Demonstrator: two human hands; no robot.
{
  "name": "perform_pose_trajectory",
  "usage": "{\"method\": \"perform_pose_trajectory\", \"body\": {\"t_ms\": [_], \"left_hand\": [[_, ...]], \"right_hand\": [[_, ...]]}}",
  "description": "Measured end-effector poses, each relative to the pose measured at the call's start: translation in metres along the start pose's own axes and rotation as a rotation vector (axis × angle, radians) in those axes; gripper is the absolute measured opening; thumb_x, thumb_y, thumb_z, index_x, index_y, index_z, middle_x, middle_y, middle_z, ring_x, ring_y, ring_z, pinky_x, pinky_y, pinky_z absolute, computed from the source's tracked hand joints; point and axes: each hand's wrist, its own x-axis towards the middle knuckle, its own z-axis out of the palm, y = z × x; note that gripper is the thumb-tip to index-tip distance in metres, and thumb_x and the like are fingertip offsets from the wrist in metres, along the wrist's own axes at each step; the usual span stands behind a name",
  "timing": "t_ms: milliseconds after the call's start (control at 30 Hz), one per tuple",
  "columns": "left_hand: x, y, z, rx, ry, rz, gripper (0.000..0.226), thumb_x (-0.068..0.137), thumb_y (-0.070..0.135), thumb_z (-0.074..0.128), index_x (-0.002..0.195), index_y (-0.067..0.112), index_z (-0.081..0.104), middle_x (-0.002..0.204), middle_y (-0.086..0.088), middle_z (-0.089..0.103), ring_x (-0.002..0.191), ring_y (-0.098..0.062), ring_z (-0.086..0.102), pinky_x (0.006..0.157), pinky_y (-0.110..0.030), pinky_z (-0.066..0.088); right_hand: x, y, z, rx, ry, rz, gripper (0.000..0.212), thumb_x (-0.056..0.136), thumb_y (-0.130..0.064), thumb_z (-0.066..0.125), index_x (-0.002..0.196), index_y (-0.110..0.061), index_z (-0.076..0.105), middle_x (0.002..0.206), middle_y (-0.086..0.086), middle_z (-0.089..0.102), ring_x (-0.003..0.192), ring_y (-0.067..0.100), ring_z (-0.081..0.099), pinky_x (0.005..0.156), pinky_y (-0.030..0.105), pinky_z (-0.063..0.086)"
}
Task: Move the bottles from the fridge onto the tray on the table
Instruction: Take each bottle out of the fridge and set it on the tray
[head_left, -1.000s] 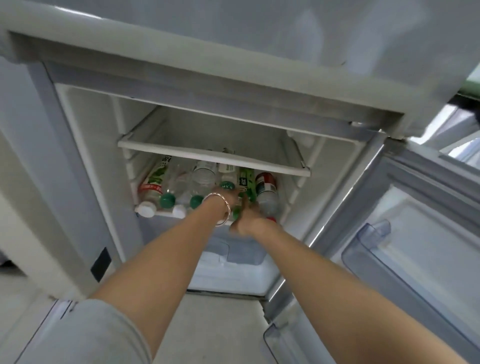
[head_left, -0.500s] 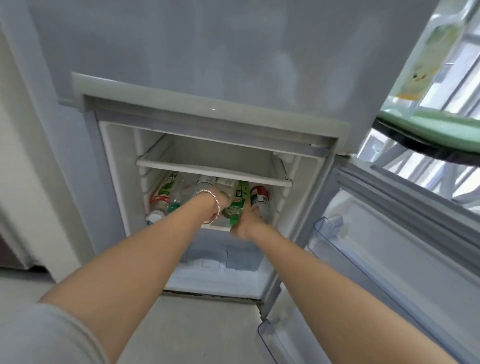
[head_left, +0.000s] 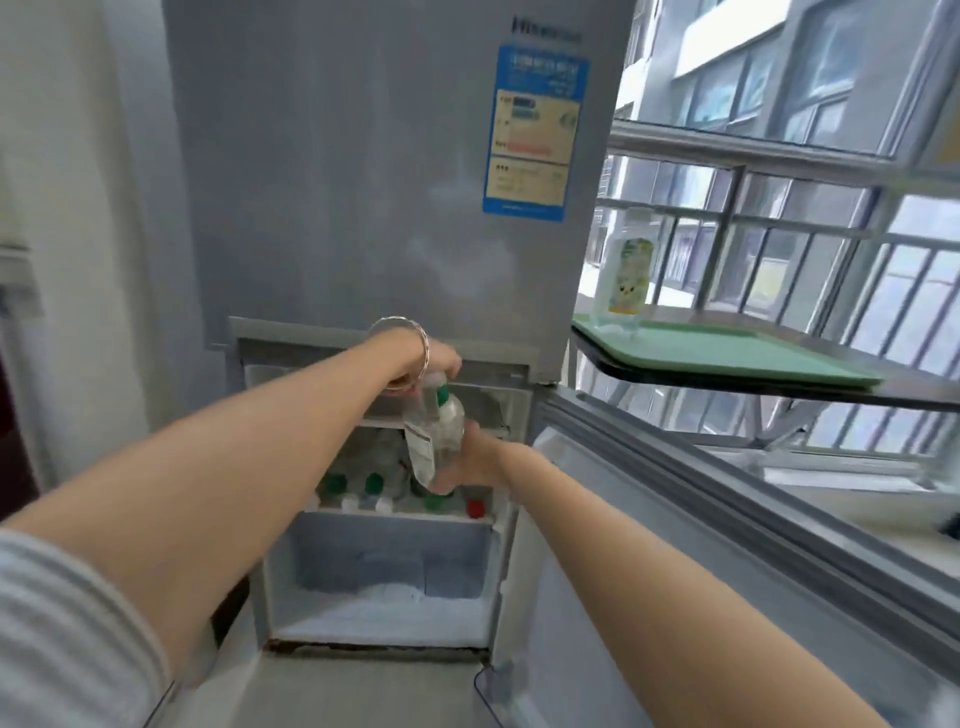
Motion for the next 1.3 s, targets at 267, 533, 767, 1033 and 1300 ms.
{"method": "perform_pose_trajectory", "body": {"t_ms": [267,533,767,1033,1300], "left_hand": [[-0.058,0.091,-0.042,-0.076,0.145,0.248,0.035,0.071,0.046,0.066,0.078,0.014,0.053,0.065,0.000,0.042,0.047,-0.011,0.029,0.045,-0.019,0.026],[-0.068,0.181,-0.055,-0.343,0.369,0.631,0.060,0.072,0.064,0.064,0.096,0.010,0.060,0.071,-0.001,0.052,0.055,-0.012,0.044,0.051,-0.020,0.039],[-0.006,0.251,-0.008,-0.610,0.243,0.643,0.055,0.098,0.040,0.039,0.137,0.002,0.040,0.109,-0.010,0.055,0.087,-0.022,0.061,0.078,-0.038,0.058],[0.086,0.289,0.056,-0.838,-0.108,0.575,0.060,0.100,0.046,0.027,0.143,0.005,0.034,0.133,-0.018,0.048,0.115,-0.029,0.051,0.091,-0.038,0.049],[0.151,0.306,0.070,-0.827,-0.071,0.550,0.061,0.099,0.048,0.026,0.142,0.007,0.038,0.107,-0.007,0.046,0.098,-0.022,0.048,0.099,-0.037,0.045]], "right_hand": [[-0.090,0.021,-0.092,0.421,0.056,-0.230,0.042,0.078,0.004,0.072,0.115,-0.011,0.059,0.096,0.000,0.063,0.087,0.015,0.063,0.081,0.031,0.056],[-0.109,0.054,-0.189,0.605,0.411,-0.207,0.059,0.070,-0.006,0.083,0.123,-0.004,0.056,0.105,0.008,0.066,0.091,0.021,0.065,0.083,0.033,0.057],[-0.068,0.094,-0.256,0.561,0.901,-0.126,0.071,0.066,-0.029,0.087,0.121,-0.003,0.053,0.108,0.013,0.066,0.089,0.026,0.067,0.065,0.033,0.057],[0.024,0.141,-0.285,0.219,1.035,0.181,0.078,0.064,-0.044,0.082,0.120,-0.005,0.045,0.109,0.012,0.062,0.101,0.032,0.063,0.083,0.042,0.056],[0.080,0.157,-0.290,0.347,0.975,0.274,0.059,0.074,-0.032,0.076,0.120,-0.004,0.050,0.113,0.015,0.064,0.109,0.036,0.060,0.091,0.045,0.053]]}}
